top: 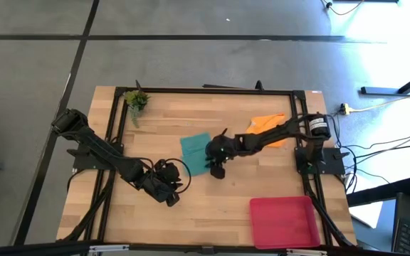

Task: Roll microfiber towels into tight, uniform cylinder then place into a basket
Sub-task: Roll the blue microfiber cloth

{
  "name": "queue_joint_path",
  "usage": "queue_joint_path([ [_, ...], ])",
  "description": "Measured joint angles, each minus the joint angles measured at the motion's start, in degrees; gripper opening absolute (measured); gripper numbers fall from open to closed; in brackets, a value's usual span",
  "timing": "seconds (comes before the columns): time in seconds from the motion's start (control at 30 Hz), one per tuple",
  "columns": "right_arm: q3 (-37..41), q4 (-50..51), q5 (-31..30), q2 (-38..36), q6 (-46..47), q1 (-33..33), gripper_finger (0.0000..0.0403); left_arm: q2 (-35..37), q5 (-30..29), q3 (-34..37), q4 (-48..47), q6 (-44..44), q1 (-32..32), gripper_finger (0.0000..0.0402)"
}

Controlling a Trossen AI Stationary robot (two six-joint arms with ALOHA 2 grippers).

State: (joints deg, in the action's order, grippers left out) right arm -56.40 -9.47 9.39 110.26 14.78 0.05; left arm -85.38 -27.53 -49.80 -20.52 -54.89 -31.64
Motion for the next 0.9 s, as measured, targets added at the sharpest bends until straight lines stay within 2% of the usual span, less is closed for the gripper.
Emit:
queue_joint_path([
  [0.23, 0.0, -2.1, -1.8, -2.6, -7.0, 1.7, 0.0177, 0.0, 0.0, 0.0, 0.0, 2.5, 0.0, 0.0085],
  [0.53, -0.1, 9.3, -4.0, -11.5, -18.5, 2.8, 0.0177, -1.8, -0.5, 0.0, 0.0, 3.5, 0.7, 0.0085],
  [0.67, -0.1, 14.4, -9.5, -13.0, -20.4, 4.0, 0.0177, -2.7, -0.3, 0.0, 0.4, 8.9, 2.3, 0.0085],
  [0.77, -0.1, 16.1, -11.4, -13.3, -21.2, 4.7, 0.0177, -2.7, -0.2, 0.0, 0.6, 12.7, 3.5, 0.0085],
  [0.9, -0.1, 17.6, -11.4, -13.3, -19.9, 5.3, 0.0177, -2.7, 0.1, 0.0, 2.8, 26.7, 3.8, 0.0085],
])
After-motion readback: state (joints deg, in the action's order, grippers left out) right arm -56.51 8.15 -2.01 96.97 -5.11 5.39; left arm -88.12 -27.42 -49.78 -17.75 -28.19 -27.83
